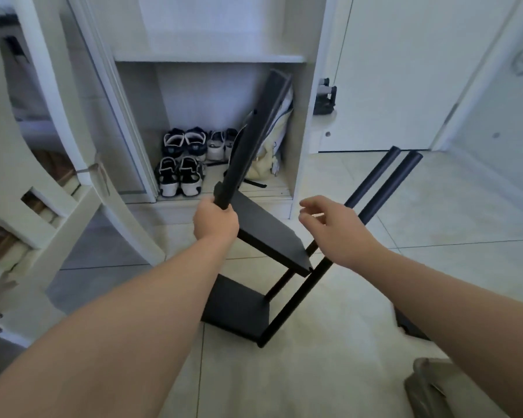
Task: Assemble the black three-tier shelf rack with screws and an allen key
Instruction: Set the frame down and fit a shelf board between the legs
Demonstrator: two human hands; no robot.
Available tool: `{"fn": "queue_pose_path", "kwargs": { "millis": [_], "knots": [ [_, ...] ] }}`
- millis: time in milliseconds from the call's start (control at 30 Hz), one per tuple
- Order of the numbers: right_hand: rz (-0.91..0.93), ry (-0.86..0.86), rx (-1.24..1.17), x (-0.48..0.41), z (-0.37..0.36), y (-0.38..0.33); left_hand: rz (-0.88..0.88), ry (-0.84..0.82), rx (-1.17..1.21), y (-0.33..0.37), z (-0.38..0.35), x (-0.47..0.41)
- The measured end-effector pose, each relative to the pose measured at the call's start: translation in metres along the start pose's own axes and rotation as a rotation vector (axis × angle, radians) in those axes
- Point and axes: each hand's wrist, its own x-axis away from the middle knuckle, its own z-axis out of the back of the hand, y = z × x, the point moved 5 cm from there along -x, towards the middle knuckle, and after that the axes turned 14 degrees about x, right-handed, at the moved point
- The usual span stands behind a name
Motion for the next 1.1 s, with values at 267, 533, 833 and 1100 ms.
{"fn": "queue_pose_path", "kwargs": {
  "millis": [267, 533, 833, 1100],
  "knots": [
    [0.561, 0.639, 0.357, 0.044, 0.078, -0.018, -0.302, -0.203, -0.292, 0.028, -0.061, 0.037],
    [0.303, 0.243, 0.890, 0.014, 0.046, 0.045, -0.459, -0.284, -0.600, 0.018, -0.106, 0.057],
    [0.251, 0.182, 0.891, -0.004, 0.018, 0.100, -0.305, -0.524, -0.670, -0.007, -0.129, 0.056],
    [0.247, 0.185, 0.793, -0.003, -0.005, 0.137, 0.160, -0.891, -0.390, -0.020, -0.131, 0.039]
  ]
}}
